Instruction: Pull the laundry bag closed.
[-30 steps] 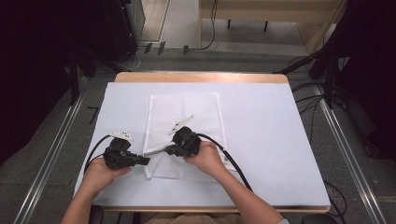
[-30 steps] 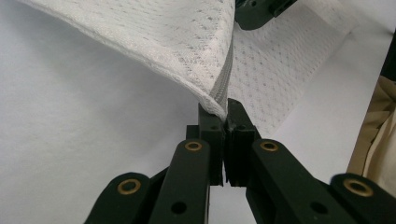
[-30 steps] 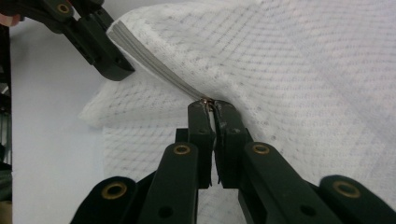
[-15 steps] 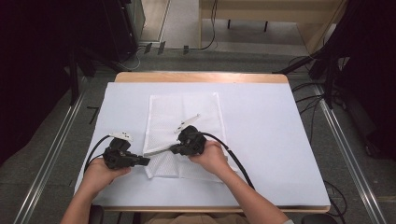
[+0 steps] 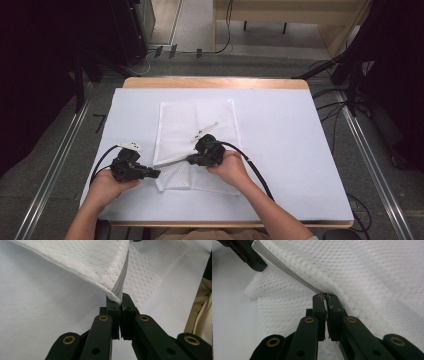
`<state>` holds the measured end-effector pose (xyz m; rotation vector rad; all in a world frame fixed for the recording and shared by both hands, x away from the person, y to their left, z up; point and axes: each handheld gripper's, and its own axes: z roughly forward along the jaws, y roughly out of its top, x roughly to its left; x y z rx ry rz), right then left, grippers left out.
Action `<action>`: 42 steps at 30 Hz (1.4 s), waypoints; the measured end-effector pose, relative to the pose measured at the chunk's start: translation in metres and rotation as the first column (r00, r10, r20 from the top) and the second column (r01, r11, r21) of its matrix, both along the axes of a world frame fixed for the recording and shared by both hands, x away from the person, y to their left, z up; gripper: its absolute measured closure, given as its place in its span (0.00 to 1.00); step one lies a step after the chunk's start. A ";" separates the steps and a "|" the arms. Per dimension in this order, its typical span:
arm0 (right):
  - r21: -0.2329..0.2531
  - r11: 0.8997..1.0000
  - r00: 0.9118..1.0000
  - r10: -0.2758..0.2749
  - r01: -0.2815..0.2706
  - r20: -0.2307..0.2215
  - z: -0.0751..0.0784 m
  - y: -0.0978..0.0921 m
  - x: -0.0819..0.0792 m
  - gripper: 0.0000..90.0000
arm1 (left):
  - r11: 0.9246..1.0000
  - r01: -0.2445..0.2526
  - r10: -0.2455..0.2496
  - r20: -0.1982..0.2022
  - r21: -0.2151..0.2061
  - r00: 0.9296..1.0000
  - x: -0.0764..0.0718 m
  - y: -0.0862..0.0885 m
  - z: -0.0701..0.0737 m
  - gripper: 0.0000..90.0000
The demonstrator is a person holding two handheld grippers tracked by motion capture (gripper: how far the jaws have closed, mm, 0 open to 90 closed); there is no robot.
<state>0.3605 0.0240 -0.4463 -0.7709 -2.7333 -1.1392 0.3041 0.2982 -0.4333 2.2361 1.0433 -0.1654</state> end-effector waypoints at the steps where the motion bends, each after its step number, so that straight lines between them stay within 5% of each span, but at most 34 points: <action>1: 0.000 1.000 1.000 0.000 0.000 0.000 0.000 0.000 0.000 0.98 | 1.000 0.000 0.000 0.001 -0.001 1.000 0.000 0.000 0.000 0.98; 42: -0.054 0.996 0.998 -0.069 0.068 -0.015 -0.004 -0.046 0.005 0.98 | 1.000 0.014 -0.014 -0.007 0.013 1.000 -0.001 0.001 -0.001 0.98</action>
